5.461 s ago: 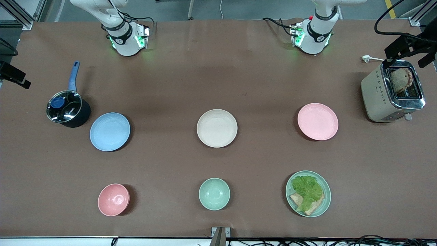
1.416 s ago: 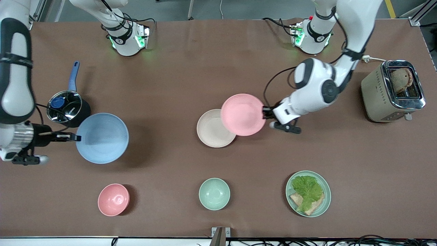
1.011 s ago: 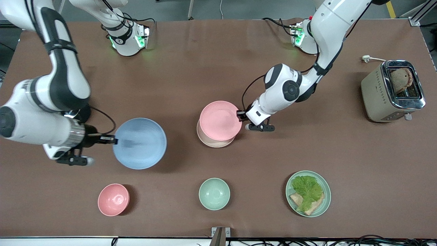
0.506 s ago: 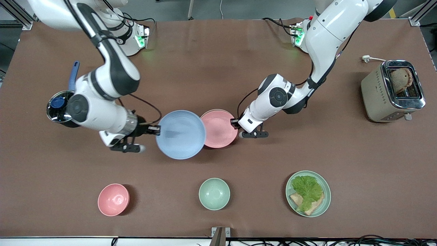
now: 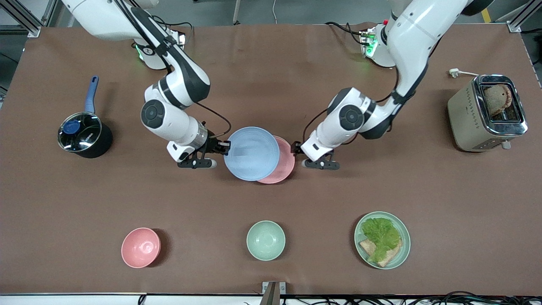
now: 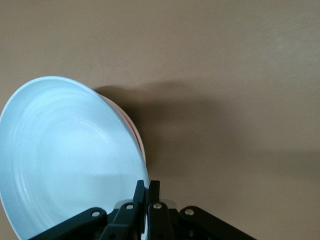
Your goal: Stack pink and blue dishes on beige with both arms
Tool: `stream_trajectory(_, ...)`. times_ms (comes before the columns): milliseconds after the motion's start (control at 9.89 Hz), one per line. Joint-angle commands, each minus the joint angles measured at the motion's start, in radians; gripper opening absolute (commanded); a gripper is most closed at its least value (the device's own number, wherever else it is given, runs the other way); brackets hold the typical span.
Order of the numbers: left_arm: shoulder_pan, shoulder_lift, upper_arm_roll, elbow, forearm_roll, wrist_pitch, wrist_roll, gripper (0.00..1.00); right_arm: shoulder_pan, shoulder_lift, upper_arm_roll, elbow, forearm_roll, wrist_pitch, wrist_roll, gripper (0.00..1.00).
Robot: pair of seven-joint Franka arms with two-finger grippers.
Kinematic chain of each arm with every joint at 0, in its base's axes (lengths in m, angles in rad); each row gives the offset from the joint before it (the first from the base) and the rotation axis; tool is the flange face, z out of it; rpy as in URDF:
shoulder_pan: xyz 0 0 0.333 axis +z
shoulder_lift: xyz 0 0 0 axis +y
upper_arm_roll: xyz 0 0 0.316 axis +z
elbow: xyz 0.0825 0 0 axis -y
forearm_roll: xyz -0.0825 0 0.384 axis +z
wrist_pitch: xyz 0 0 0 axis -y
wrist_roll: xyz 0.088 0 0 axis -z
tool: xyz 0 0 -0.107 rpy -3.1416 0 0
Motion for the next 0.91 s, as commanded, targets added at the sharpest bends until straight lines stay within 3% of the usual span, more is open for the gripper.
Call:
stream_trajectory(0,0.003,-0.200,0.116,-0.060,0.014,-0.152,0.123,1.00,0.023,-0.024,0.026,-0.076,-0.015,0.114,0.053,0.01)
stream_trajectory(506,0.007,-0.497,0.304,-0.024,0.013,-0.288,0.352,1.00,0.078,0.066,0.025,-0.077,-0.017,0.249,0.080,0.03)
stream_trajectory(607,0.003,-0.538,0.344,0.014,0.005,-0.365,0.379,1.00,0.080,0.080,0.023,-0.079,-0.017,0.255,0.080,0.04)
stream_trajectory(809,0.006,-0.517,0.377,0.267,0.001,-0.651,0.415,1.00,0.080,0.086,0.019,-0.087,-0.018,0.257,0.080,0.05)
